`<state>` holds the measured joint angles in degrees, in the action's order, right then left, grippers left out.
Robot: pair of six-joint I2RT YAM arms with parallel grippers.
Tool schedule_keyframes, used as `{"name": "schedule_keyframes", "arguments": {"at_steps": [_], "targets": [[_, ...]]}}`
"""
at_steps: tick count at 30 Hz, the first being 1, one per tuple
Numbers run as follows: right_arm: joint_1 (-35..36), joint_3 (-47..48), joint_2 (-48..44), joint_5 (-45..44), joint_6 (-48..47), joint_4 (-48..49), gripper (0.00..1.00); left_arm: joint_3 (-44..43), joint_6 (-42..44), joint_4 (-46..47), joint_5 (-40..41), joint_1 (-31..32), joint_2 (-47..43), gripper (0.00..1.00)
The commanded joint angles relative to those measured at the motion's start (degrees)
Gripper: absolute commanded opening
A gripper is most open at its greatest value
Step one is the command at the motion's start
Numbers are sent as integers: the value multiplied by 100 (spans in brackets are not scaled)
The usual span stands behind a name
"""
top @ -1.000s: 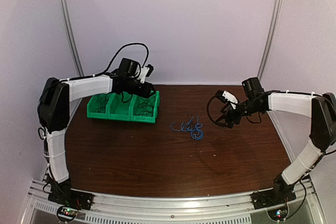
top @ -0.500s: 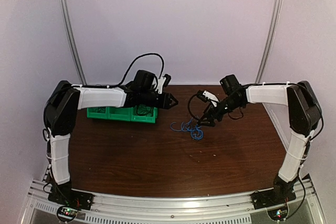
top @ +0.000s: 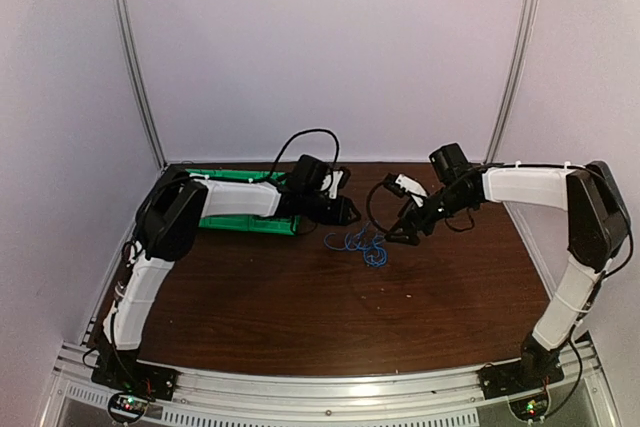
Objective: Untangle the cables
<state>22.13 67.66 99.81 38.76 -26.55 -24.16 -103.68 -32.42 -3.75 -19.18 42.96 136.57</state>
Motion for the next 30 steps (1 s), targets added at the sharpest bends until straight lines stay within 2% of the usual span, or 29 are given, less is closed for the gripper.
{"name": "schedule_keyframes", "arguments": {"at_steps": [1,5,8,17,25,30], "targets": [[-16,-114,-50,-44,-52,58,100,-461,-140,186,-479,-20,333,36],[-17,-44,156,96,-106,-43,100,-646,-176,251,-611,-7,512,37],[-16,-50,225,154,-122,-49,100,-775,-214,188,-634,-7,632,33],[-16,-77,255,211,-171,-68,100,-1110,-264,83,-657,-7,867,13],[-16,-60,283,227,-191,-80,100,-1263,-169,-213,-498,-7,932,18],[-20,-51,318,236,-195,-84,100,-1200,-153,-211,-534,-7,927,9]]}}
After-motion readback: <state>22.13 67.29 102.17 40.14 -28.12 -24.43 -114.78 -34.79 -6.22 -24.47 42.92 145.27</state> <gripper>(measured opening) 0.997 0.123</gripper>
